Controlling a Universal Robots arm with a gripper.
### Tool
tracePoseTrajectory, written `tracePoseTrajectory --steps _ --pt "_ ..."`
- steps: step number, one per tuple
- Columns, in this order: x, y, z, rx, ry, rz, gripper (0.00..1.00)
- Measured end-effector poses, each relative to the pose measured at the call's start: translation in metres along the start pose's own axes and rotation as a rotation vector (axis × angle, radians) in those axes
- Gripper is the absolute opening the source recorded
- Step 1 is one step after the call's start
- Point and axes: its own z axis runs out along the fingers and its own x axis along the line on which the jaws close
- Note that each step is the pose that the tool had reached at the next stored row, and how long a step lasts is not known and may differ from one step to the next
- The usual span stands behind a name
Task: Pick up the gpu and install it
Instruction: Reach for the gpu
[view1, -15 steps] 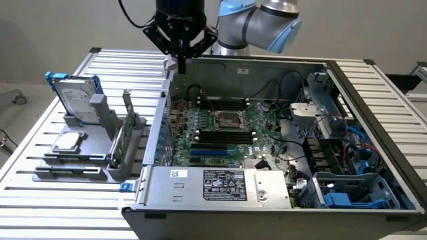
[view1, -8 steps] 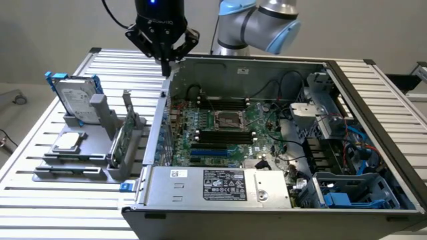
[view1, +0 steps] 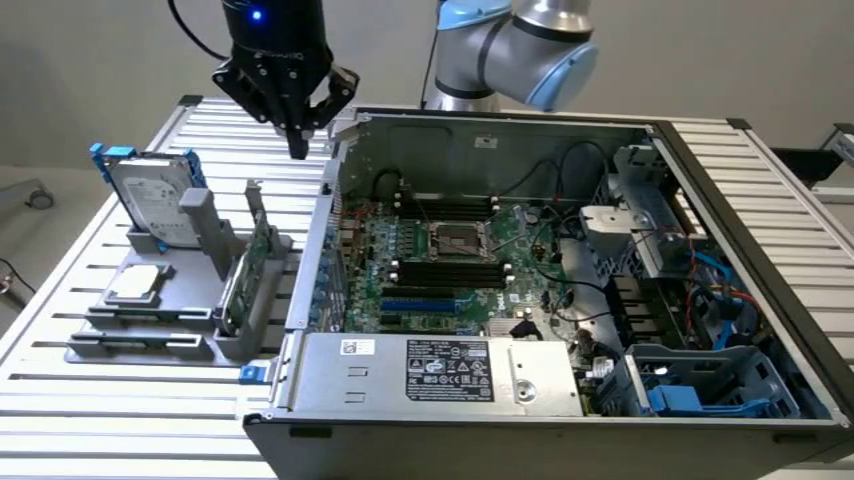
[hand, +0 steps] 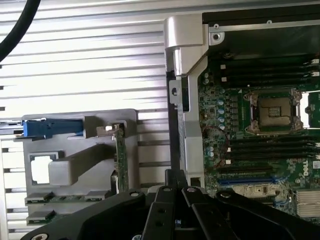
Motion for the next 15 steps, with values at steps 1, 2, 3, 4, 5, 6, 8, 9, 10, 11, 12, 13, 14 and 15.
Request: tracePoseTrajectory --steps 1,2,3,4,5,6,8,9,10,11,12,13,14,15 --pt "0.004 -0.0001 0.0016 0.0 0.0 0.0 0.11" --pt "0.009 -0.0002 0.0032 0.0 -0.0001 0.0 0.11" --pt "0.013 -0.0003 0.0048 0.0001 -0.0001 0.0 0.11" --pt "0.018 -0.0004 0.0065 0.0002 -0.0001 0.0 0.11" --pt "0.022 -0.0005 0.0082 0.0003 0.0 0.0 0.11" --pt "0.027 -0.0005 0.0099 0.0004 -0.0001 0.0 0.11" --pt "0.036 -0.0007 0.0134 0.0008 -0.0001 0.0 0.11" --pt "0.04 -0.0008 0.0152 0.0012 -0.0001 0.0 0.11" --pt "0.045 -0.0009 0.017 0.0015 -0.0001 0.0 0.11" --pt "0.049 -0.0009 0.0188 0.0019 -0.0001 0.0 0.11" --pt "0.054 -0.0011 0.0208 0.0022 -0.0002 0.0 0.11" --pt "0.059 -0.0012 0.0225 0.0026 -0.0003 0.0 0.11" --pt "0.063 -0.0013 0.0241 0.0029 -0.0003 0.0 0.11" --pt "0.067 -0.0015 0.0257 0.0033 -0.0002 0.0 0.11"
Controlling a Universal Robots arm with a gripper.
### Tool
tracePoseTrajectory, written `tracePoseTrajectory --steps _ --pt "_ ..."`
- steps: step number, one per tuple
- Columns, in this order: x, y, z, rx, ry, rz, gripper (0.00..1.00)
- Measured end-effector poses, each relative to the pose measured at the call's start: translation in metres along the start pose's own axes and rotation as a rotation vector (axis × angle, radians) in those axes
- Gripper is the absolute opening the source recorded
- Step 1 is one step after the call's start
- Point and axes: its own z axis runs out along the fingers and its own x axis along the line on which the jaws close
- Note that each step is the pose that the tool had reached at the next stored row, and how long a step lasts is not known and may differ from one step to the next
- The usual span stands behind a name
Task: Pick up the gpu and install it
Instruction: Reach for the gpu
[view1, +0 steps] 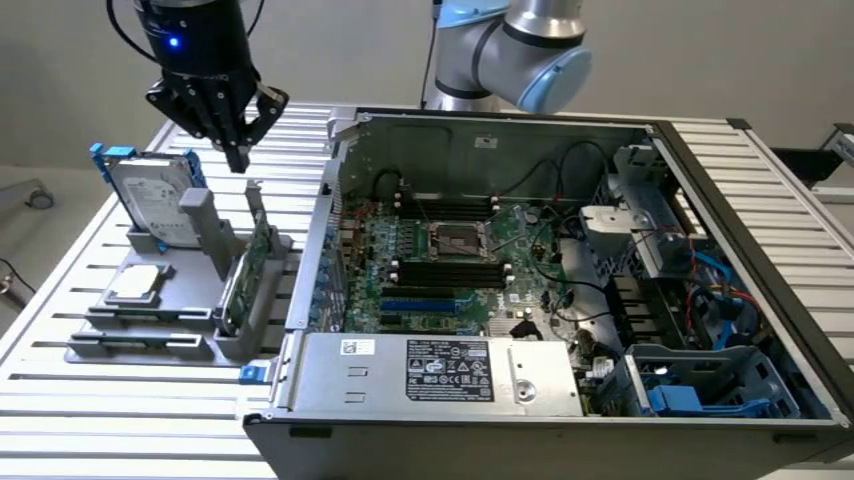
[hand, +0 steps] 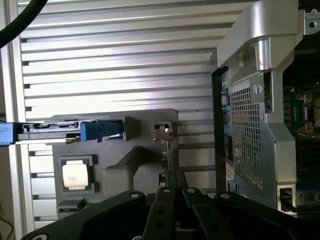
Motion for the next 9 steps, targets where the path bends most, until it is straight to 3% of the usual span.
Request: tracePoseTrajectory --steps 5,9 --pt "0.021 -0.0015 0.0028 0.0003 -0.0001 -0.001 0.11" --pt "0.023 -0.0018 0.0026 0.0011 -0.0066 -0.022 0.11"
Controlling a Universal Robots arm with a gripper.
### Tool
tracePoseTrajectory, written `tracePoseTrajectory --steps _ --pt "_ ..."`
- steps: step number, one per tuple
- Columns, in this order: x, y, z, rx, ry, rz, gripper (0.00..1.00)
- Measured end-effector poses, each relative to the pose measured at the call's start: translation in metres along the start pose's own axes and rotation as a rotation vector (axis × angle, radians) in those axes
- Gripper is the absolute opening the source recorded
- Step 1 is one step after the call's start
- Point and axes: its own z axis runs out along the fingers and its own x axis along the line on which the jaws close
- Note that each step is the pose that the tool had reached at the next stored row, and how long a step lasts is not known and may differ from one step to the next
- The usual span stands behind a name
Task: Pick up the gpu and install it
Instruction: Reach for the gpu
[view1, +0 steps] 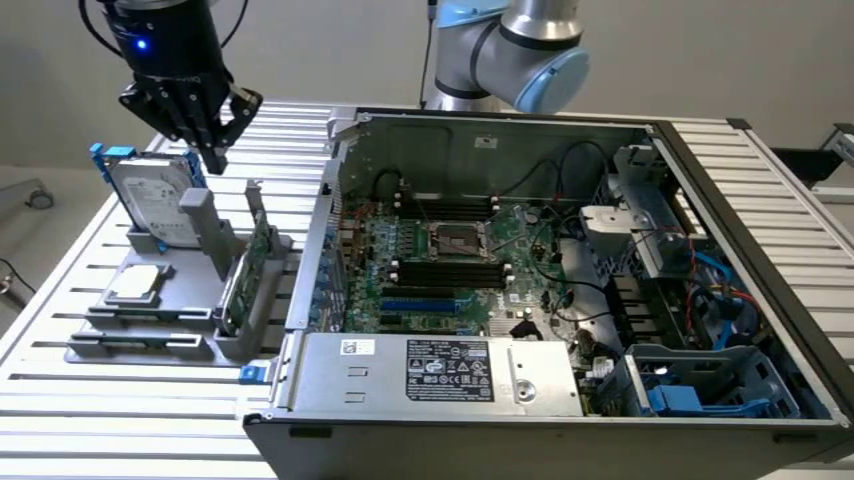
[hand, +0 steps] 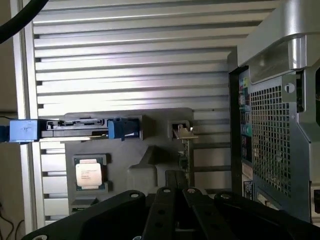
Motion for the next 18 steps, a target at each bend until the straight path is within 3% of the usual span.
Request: tracePoseTrajectory --steps 5,11,18 --pt "0.0 -0.002 -0.0002 0.0015 0.0012 -0.037 0.11" --pt "-0.009 -0.011 -0.0013 0.0016 0.0015 -0.039 0.11" --pt "-0.009 -0.0114 -0.0013 0.0015 0.0024 -0.039 0.11"
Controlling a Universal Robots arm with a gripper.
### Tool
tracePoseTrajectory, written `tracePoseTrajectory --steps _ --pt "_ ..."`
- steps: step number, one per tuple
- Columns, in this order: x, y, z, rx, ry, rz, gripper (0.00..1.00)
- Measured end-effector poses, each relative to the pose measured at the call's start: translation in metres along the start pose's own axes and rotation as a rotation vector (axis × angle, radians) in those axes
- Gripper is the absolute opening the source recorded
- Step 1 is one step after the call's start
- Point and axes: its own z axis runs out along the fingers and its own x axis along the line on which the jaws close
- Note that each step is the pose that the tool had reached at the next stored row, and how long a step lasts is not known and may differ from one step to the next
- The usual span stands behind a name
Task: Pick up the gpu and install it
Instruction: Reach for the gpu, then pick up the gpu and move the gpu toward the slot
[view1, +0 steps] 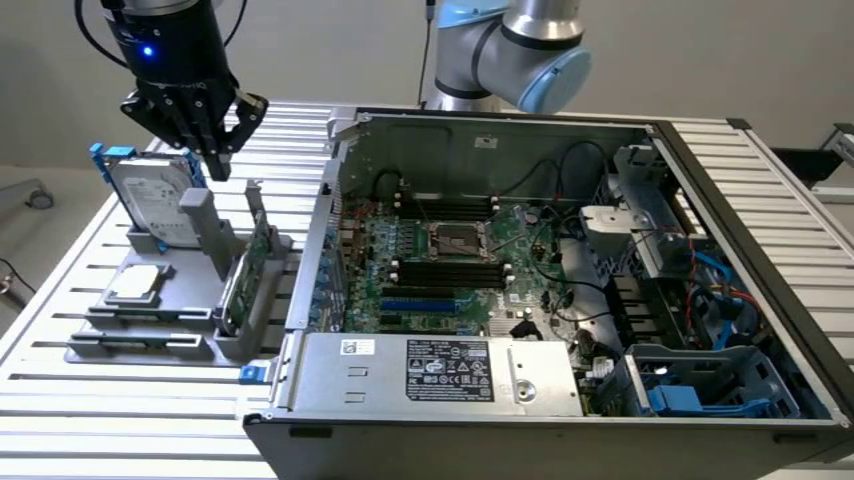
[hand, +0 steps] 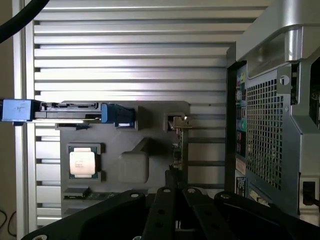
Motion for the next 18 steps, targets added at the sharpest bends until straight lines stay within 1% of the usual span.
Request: tracePoseTrajectory --steps 10,13,14,15,16,17,18 --pt "0.0 0.0 0.0 0.0 0.0 0.0 0.12" --pt "0.0 0.0 0.0 0.0 0.0 0.0 0.3" --pt "0.0 0.0 0.0 0.0 -0.0001 0.0 0.3" --pt "0.0 0.0 0.0 0.0 0.0 0.0 0.36" --pt "0.0 0.0 0.0 0.0 -0.0001 0.0 0.36" --pt "0.0002 -0.0001 0.0001 0.0 0.0 0.0 0.42" --pt "0.0007 -0.0006 0.0015 -0.0001 -0.0002 0.0 0.42"
